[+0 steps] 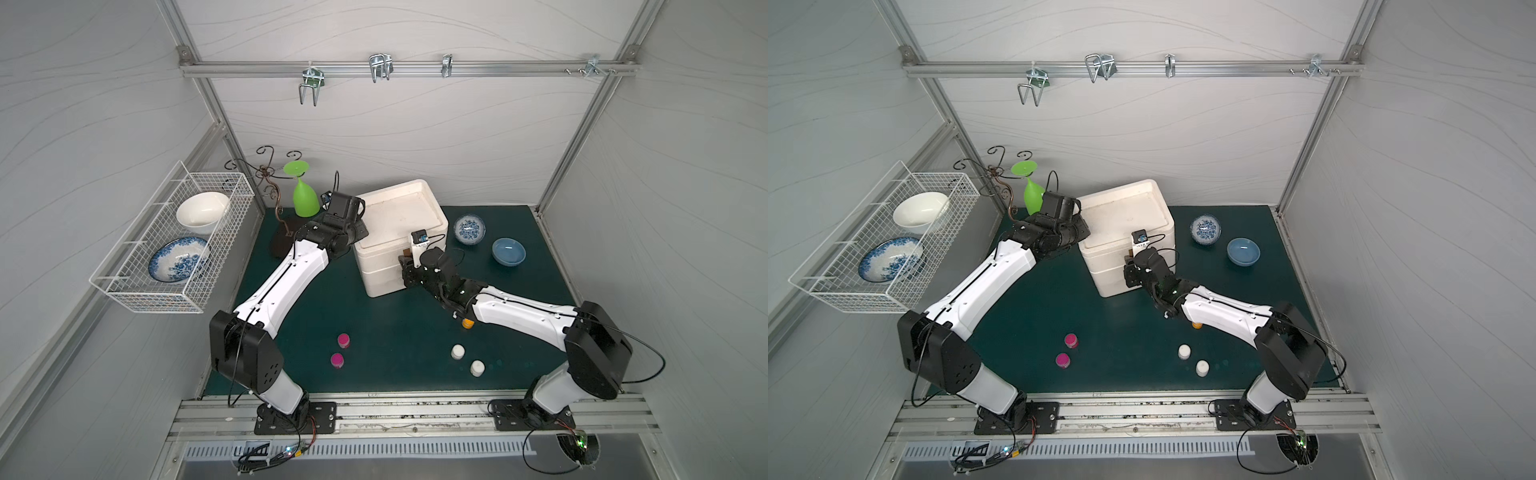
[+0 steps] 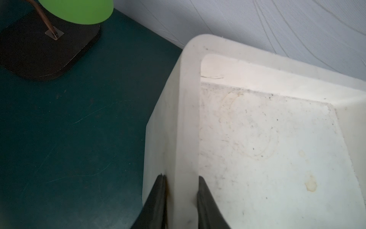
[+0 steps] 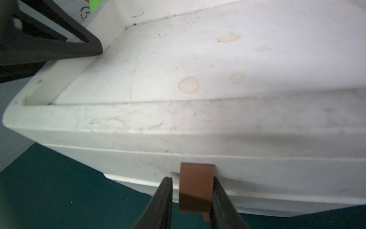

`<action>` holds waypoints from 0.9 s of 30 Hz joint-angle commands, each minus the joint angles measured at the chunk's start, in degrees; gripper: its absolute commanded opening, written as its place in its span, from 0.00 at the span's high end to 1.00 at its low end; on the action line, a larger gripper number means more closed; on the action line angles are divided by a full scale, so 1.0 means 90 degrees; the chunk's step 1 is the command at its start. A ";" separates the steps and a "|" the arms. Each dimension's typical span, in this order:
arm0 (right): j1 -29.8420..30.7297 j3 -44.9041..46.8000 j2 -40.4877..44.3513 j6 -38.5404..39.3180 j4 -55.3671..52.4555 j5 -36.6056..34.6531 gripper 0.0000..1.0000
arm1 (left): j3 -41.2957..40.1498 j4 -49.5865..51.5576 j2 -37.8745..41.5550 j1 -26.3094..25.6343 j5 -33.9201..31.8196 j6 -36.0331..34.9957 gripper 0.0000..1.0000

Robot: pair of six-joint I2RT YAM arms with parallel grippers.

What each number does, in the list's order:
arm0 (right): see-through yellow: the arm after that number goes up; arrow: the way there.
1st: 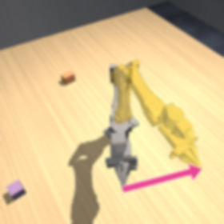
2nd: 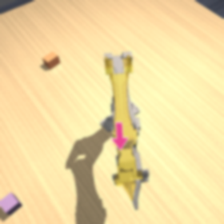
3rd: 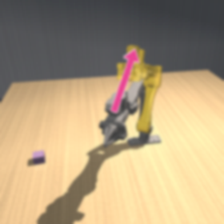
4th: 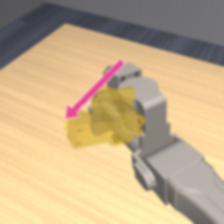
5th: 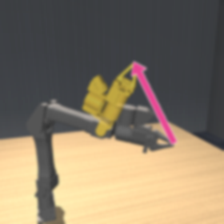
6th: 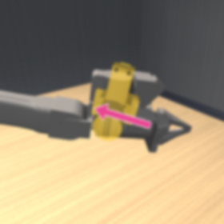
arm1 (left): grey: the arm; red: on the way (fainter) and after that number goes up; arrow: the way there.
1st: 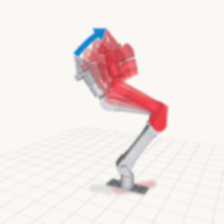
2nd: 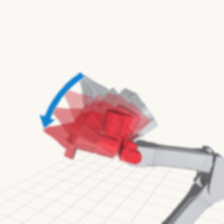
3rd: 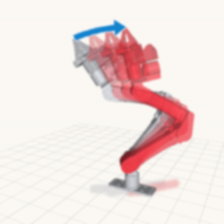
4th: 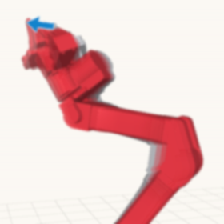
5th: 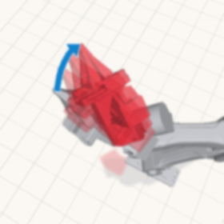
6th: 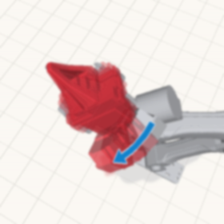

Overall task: Put the paint cans in the drawer according to color
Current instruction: Open the drawer in the storage box.

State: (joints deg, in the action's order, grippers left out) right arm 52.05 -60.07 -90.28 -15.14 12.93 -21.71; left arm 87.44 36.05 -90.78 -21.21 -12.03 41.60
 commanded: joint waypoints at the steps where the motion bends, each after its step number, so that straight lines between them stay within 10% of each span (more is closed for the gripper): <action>1: -0.0002 -0.0252 -0.0196 0.0016 -0.0040 -0.0068 0.67 | -0.0163 0.0236 -0.0135 0.0065 0.0606 0.0846 1.00; 15: -0.0374 -0.0086 -0.0233 -0.0233 0.0165 0.0140 1.00 | -0.0029 0.0410 -0.0279 0.0013 0.0547 0.0885 1.00; 27: -0.0481 0.0298 0.0526 0.0365 -0.0491 0.0864 1.00 | 0.0836 0.1128 -0.0670 0.0005 -0.0028 0.1111 1.00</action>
State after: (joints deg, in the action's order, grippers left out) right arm 48.16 -58.33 -88.95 -14.22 12.73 -15.77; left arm 91.90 40.27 -93.41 -21.74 -13.37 44.62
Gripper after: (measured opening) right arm 0.063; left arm 0.231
